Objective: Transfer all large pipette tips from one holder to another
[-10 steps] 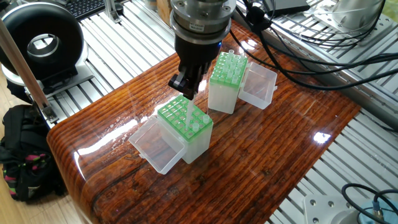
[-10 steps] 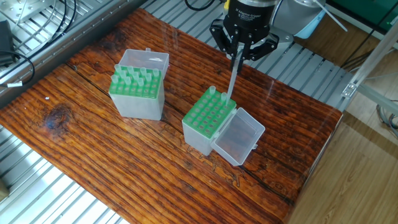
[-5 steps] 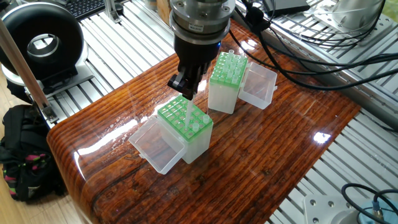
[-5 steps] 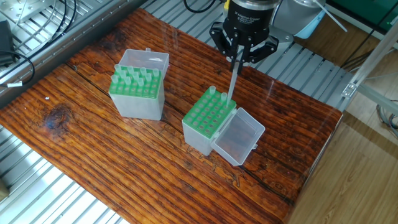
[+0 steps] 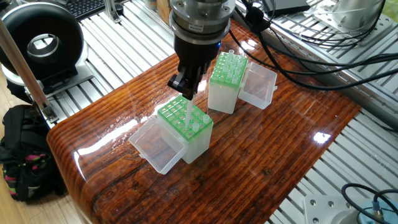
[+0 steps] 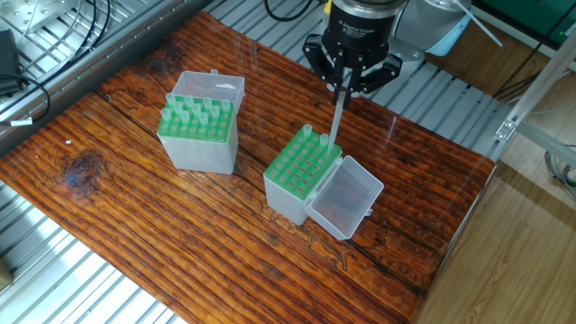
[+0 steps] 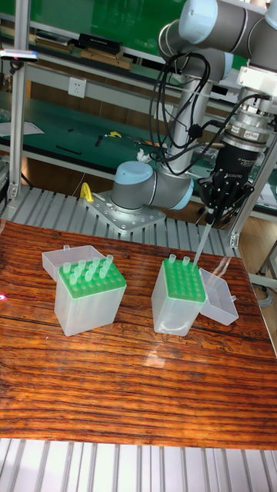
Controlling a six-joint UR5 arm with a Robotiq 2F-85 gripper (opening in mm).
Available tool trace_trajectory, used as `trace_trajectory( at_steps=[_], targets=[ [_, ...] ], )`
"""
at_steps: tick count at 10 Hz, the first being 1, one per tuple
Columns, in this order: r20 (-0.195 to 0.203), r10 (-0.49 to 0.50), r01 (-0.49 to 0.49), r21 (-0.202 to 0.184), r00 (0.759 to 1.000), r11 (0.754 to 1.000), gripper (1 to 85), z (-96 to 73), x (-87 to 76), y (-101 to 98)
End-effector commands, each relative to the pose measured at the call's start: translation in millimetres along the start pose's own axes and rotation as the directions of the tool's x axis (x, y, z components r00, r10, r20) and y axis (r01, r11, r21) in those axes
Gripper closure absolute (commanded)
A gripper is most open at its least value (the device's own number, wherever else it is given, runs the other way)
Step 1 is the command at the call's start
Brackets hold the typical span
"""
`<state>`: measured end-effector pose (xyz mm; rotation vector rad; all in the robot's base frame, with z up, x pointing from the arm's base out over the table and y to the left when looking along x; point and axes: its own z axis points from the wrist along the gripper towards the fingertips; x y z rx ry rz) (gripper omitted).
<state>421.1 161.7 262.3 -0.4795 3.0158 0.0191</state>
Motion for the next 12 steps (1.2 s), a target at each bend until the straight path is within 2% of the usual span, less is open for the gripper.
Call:
trace_trajectory(
  at_steps=[1, 2, 12],
  targets=[
    [-0.001, -0.01, 0.01, -0.017, 1.0, 1.0, 73.0, 0.5, -1.0, 3.9],
    [-0.004, -0.018, 0.018, -0.018, 1.0, 1.0, 68.7, 0.7, -0.5, 4.0],
    [0.006, -0.044, 0.044, -0.013, 0.999, 0.999, 59.7, 2.8, -6.4, 0.5]
  ],
)
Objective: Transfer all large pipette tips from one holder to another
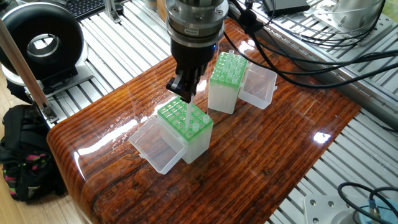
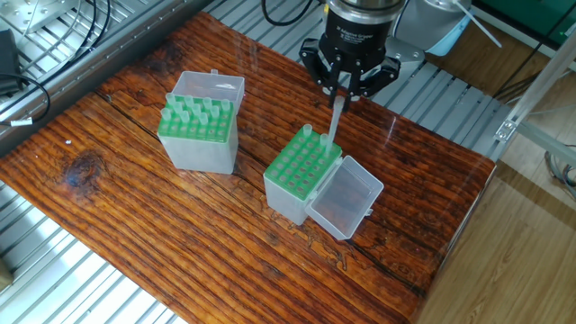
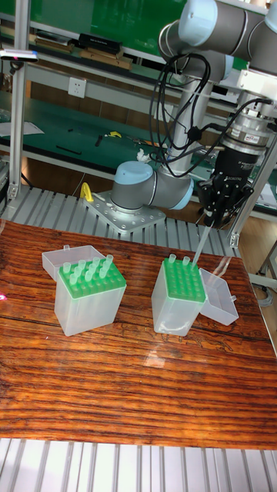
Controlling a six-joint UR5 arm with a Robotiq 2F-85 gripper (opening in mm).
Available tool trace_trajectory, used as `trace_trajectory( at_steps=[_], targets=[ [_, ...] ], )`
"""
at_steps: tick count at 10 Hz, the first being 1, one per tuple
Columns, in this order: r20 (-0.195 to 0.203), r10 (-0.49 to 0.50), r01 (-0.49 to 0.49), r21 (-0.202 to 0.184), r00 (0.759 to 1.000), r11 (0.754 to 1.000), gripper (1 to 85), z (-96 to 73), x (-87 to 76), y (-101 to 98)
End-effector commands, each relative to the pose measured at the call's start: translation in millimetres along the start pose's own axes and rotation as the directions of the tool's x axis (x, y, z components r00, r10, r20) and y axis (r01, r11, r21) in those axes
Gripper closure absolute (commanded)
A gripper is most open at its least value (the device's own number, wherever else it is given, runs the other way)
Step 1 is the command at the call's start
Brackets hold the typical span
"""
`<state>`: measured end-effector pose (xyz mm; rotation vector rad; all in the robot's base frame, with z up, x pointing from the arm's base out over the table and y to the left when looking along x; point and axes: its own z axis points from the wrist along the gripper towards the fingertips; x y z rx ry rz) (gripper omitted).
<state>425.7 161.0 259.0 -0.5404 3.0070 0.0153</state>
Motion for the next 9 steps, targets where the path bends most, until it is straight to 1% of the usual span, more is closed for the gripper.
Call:
trace_trajectory(
  at_steps=[1, 4, 5, 6, 7, 9],
  targets=[
    [0.009, -0.005, 0.006, -0.013, 1.0, 1.0, 59.3, -0.7, -3.5, 2.0],
    [0.009, -0.008, 0.008, -0.017, 1.0, 1.0, 58.3, -2.9, -5.2, 0.0],
    [0.008, -0.012, 0.012, -0.01, 1.0, 1.0, 58.3, -4.2, -6.1, -4.9],
    [0.006, -0.022, 0.022, 0.006, 1.0, 1.0, 59.0, -5.1, -8.5, -17.8],
    [0.011, -0.046, 0.046, 0.015, 0.999, 0.999, 60.0, -1.8, -11.9, -32.6],
    [0.035, -0.111, 0.11, 0.027, 0.993, 0.994, 60.0, 15.2, -22.0, -70.3]
  ],
)
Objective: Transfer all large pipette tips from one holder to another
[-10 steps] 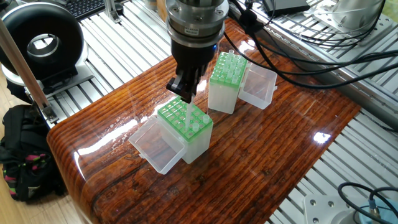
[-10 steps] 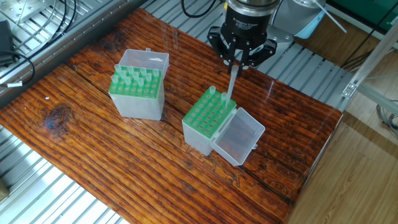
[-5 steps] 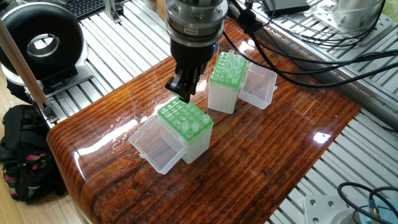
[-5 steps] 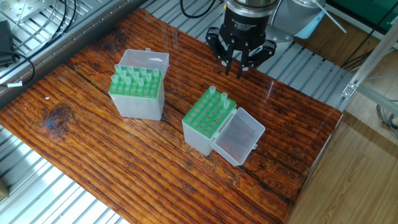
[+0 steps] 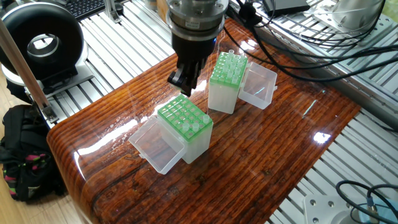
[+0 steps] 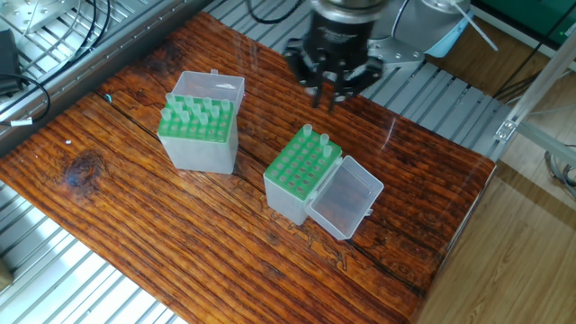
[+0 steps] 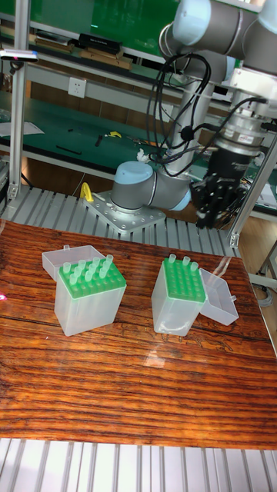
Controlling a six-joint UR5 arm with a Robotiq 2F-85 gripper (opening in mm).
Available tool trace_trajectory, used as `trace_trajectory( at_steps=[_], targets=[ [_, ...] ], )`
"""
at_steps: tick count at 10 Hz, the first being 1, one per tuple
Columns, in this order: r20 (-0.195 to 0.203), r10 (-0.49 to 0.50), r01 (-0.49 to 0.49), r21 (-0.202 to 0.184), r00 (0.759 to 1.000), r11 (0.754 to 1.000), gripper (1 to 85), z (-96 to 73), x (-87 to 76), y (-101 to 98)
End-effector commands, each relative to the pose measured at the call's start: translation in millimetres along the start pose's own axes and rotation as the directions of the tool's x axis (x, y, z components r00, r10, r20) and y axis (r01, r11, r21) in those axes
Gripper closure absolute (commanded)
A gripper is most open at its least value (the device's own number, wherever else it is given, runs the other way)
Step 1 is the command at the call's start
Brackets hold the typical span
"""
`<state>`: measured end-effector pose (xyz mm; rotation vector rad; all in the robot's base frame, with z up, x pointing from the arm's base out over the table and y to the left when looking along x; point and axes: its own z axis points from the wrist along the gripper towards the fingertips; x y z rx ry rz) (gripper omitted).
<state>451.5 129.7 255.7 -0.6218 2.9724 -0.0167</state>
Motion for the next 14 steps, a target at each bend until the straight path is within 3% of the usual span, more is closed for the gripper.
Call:
trace_trajectory(
  at_steps=[1, 4, 6, 7, 8, 10, 12, 14],
  targets=[
    [0.02, -0.082, 0.082, 0.021, 0.996, 0.996, 60.0, 20.0, -8.2, -54.1],
    [-0.009, -0.166, 0.167, 0.06, 0.986, 0.984, 60.3, 26.6, -8.3, -101.0],
    [0.005, -0.204, 0.203, 0.06, 0.979, 0.977, 60.3, 37.4, -10.0, -125.0],
    [0.01, -0.208, 0.207, 0.058, 0.978, 0.977, 60.0, 39.6, -11.0, -126.4],
    [0.008, -0.191, 0.191, 0.01, 0.982, 0.982, 56.3, 34.8, -9.9, -109.2],
    [-0.022, -0.121, 0.121, -0.007, 0.992, 0.993, 56.0, 31.6, -2.7, -102.3],
    [-0.028, -0.017, 0.017, -0.005, 0.999, 1.0, 57.0, 31.6, -1.2, -102.4],
    [-0.009, 0.088, -0.088, 0.021, 0.996, 0.996, 59.7, 31.6, -5.7, -108.5]
  ],
)
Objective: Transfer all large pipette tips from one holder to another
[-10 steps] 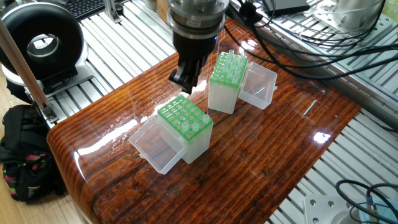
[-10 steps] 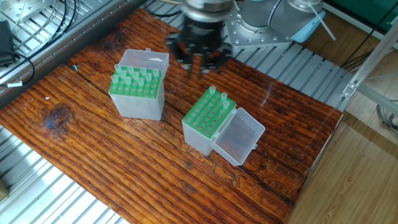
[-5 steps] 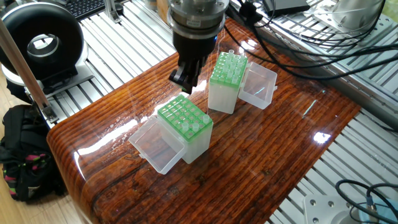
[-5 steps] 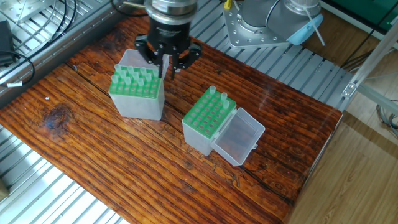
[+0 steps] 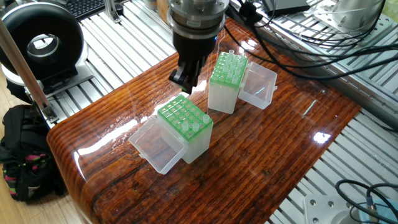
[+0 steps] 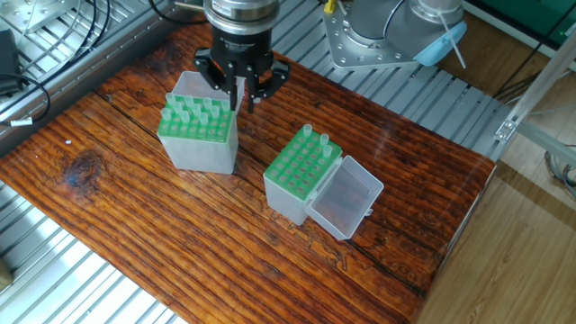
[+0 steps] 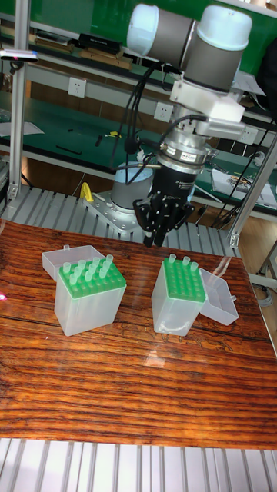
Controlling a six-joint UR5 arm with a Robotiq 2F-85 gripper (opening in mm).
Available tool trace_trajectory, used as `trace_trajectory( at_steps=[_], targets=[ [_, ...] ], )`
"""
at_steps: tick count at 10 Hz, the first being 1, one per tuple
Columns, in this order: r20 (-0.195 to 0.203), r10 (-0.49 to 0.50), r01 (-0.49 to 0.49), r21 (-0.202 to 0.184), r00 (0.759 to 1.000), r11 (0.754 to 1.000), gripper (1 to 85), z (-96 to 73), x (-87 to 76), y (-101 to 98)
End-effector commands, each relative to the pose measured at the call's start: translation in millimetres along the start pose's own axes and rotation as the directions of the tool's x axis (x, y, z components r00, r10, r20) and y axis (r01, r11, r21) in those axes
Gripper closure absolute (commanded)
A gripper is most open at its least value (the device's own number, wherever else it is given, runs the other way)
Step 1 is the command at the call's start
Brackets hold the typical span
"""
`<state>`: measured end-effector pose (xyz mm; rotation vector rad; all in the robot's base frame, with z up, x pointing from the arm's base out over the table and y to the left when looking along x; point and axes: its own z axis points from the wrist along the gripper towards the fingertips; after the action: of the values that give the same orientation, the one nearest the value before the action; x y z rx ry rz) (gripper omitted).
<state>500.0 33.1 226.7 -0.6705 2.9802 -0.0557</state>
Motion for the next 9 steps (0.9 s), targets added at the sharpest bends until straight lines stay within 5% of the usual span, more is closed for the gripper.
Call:
trace_trajectory(
  at_steps=[1, 7, 9],
  targets=[
    [0.01, 0.13, -0.13, 0.019, 0.991, 0.991, 61.7, -1.3, -1.9, -6.8],
    [0.032, 0.007, -0.009, 0.05, 0.999, 0.999, 61.7, 24.2, -6.7, -110.4],
    [0.031, 0.01, -0.011, 0.044, 0.999, 0.999, 61.3, 23.9, -5.9, -117.7]
  ],
)
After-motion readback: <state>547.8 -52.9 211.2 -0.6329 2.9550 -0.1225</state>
